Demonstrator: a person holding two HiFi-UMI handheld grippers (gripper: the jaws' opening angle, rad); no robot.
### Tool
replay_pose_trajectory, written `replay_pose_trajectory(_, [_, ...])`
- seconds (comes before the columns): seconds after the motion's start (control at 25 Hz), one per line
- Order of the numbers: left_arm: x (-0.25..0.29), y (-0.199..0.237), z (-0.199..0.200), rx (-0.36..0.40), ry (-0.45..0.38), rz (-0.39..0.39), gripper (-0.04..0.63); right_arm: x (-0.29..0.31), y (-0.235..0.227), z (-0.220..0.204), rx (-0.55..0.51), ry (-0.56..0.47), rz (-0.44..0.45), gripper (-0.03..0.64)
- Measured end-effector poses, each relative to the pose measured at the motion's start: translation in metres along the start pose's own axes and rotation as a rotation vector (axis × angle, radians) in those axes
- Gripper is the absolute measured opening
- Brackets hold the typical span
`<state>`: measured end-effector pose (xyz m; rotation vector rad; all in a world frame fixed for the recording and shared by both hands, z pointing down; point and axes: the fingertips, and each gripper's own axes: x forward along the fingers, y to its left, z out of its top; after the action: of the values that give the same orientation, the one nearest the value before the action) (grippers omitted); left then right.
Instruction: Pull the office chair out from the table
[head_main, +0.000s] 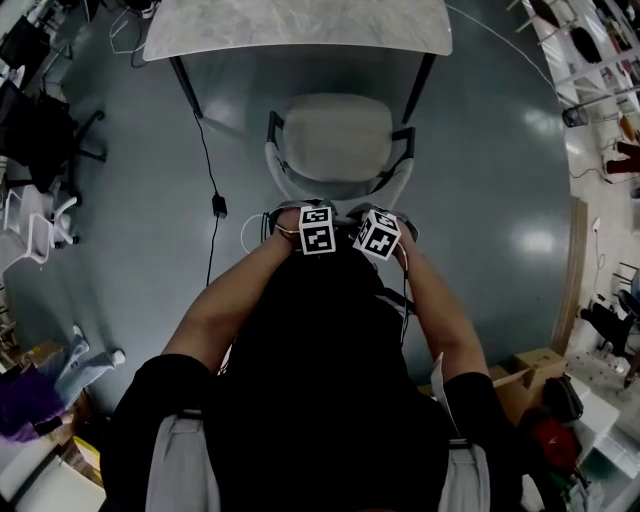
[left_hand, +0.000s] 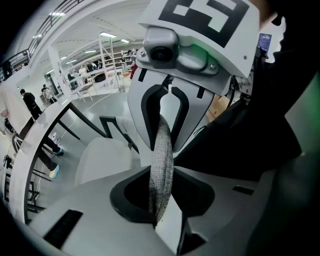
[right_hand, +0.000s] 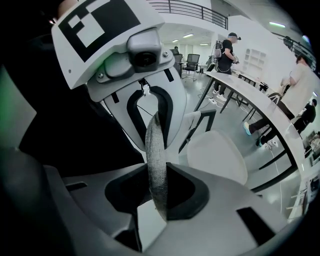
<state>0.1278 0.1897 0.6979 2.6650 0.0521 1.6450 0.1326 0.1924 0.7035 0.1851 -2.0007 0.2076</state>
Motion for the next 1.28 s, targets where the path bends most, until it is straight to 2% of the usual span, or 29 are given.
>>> replay_pose_trajectory(0.76, [0.011,-0.058,0.012,-0.036,0.005,0.015,0.092,-0.005,0.053,-0.026,-0.017,-0.011,0.005,0.100])
replay_pose_trajectory(1.28, [0.008,-0.060,0.008,-0.046,0.024,0.004,0.097,-0.004,0.054,-0.023,-0.012,-0.012,0.010,0.104])
